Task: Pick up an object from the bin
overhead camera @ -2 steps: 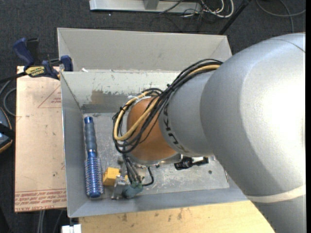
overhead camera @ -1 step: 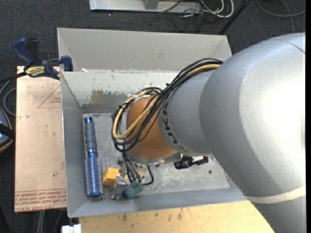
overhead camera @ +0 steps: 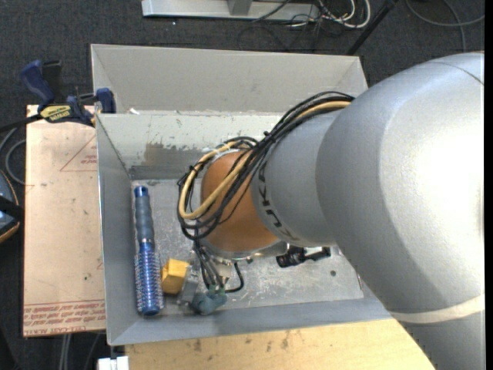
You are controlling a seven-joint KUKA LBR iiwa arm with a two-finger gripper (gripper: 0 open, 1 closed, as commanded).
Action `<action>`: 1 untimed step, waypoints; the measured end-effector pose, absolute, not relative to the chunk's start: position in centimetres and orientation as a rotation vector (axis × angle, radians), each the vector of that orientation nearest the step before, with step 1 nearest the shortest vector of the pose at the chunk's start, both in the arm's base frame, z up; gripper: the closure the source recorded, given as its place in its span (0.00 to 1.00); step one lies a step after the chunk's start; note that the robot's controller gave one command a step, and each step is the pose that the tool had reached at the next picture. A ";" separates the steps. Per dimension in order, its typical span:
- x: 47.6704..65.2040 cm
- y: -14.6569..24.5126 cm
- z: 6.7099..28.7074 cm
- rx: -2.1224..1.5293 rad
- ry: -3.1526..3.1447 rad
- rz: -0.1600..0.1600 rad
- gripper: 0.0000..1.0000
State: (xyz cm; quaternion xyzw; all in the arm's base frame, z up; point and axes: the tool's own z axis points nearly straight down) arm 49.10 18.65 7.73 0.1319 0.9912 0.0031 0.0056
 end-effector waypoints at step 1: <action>49.2 18.7 11.0 0.414 3.112 0.004 1.00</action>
Offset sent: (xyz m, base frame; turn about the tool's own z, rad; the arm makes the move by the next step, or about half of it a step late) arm -0.0001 0.0001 0.0313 0.0000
